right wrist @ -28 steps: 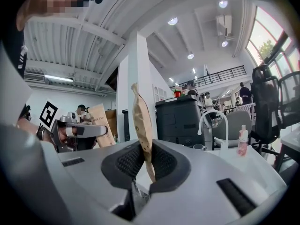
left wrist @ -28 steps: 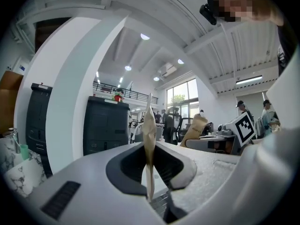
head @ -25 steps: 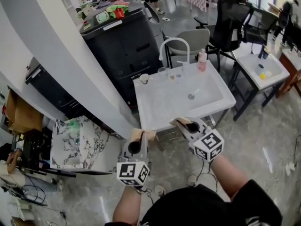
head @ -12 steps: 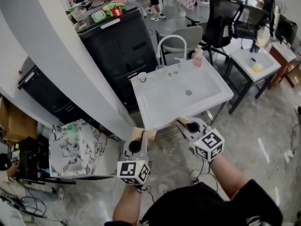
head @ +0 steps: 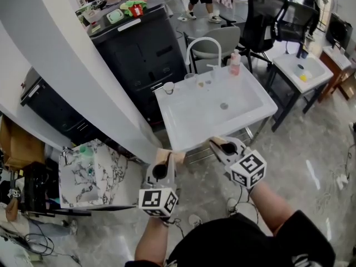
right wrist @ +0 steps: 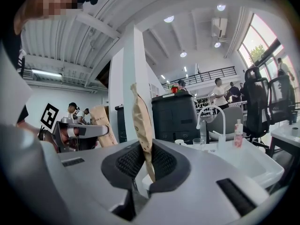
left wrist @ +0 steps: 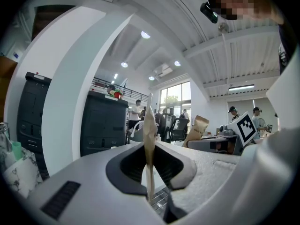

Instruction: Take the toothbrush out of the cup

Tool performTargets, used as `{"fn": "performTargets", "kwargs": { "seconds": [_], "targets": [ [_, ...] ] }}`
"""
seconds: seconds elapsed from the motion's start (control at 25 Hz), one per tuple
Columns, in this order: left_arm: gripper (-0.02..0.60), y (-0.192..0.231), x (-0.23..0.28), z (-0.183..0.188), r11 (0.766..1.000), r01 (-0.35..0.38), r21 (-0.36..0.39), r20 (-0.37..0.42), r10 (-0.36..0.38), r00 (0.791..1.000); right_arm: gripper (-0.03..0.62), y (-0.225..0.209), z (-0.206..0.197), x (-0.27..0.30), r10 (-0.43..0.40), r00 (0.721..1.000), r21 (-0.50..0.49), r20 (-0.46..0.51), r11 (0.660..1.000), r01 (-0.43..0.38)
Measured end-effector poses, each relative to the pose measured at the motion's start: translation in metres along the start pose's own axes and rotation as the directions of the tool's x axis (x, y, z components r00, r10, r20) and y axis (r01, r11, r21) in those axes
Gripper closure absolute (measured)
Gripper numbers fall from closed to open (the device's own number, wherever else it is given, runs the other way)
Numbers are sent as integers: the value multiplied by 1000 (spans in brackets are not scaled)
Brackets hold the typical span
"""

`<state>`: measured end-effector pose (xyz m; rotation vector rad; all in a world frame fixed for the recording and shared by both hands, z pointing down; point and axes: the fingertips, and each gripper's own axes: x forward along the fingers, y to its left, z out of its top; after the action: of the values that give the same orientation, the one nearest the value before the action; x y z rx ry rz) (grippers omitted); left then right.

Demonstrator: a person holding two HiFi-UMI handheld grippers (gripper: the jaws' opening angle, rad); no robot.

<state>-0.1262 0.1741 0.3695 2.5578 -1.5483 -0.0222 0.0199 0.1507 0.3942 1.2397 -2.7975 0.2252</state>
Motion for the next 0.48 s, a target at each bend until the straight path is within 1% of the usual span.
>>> {"fn": "performTargets", "kwargs": {
  "seconds": [0.48],
  "targets": [
    [548, -1, -5, 3, 1000, -22, -1, 10, 22, 1000, 568, 2, 4, -2, 18, 1000, -7, 4, 1000, -18]
  ]
}}
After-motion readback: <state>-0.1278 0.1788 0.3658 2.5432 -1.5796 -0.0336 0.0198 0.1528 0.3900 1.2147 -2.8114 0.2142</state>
